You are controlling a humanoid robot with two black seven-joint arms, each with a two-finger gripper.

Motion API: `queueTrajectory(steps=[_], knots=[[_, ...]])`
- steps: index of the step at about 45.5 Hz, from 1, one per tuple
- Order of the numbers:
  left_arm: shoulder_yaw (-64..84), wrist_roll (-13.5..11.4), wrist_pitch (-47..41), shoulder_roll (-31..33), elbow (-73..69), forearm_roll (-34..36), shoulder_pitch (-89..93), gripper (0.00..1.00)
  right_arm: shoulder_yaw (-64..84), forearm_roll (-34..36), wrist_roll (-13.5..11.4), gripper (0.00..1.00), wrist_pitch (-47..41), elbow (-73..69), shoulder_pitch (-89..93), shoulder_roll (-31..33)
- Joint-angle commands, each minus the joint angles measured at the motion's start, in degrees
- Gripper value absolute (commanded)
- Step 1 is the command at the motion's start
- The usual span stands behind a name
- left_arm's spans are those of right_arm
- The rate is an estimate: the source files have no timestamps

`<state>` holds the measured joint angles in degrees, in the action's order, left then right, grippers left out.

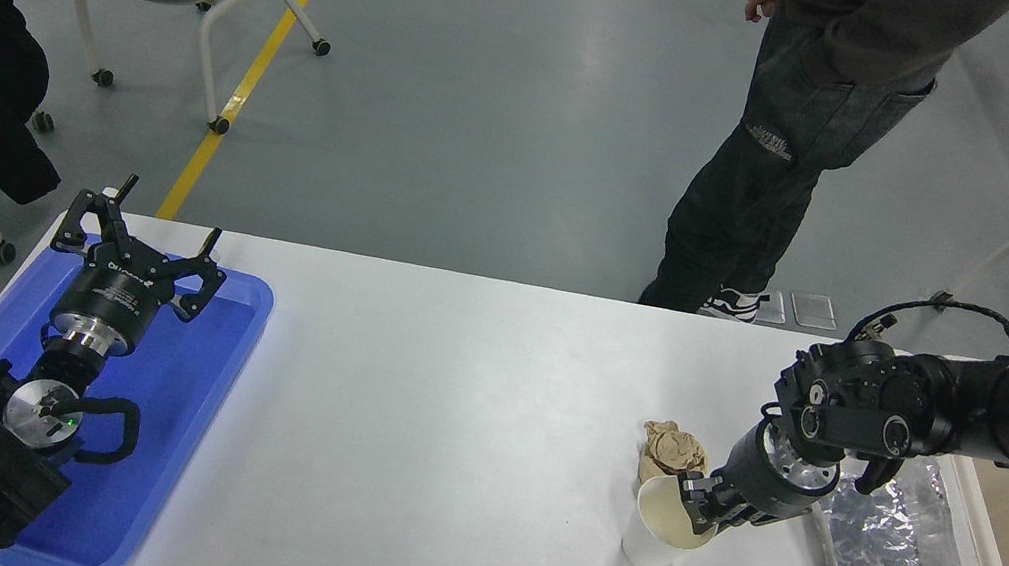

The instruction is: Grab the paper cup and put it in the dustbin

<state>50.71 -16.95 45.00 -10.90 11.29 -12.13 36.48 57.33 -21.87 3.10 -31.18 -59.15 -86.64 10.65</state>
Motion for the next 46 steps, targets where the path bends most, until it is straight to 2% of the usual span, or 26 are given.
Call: queueTrajectory(steps=[1, 14, 21, 38, 46], knots=[[0.00, -0.01, 0.00, 0.00, 0.05, 0.01, 0.00, 1.00, 5.24, 2.53, -0.03, 0.00, -2.92, -7.46, -11.96, 2.53], [0.09, -0.01, 0.00, -0.09, 0.05, -0.08, -0.18, 1.00, 14.91, 10.44, -0.03, 0.00, -9.77, -25.83, -41.92, 4.91], [0.09, -0.01, 0.00, -0.09, 0.05, -0.08, -0.26, 1.00, 17.46, 13.52, -0.03, 0.00, -13.82, -28.12, -53.89, 4.91], [0.00, -0.01, 0.00, -0.18, 0.05, -0.08, -0.18, 1.00, 19.22, 13.52, -0.55, 0.00, -13.82, -28.74, -62.60, 4.64], [-0.09, -0.10, 0.00, -0.26, -0.13, -0.08, -0.18, 1.00, 26.60, 6.86, -0.38, 0.00, -13.82, -27.69, -62.07, 6.48]])
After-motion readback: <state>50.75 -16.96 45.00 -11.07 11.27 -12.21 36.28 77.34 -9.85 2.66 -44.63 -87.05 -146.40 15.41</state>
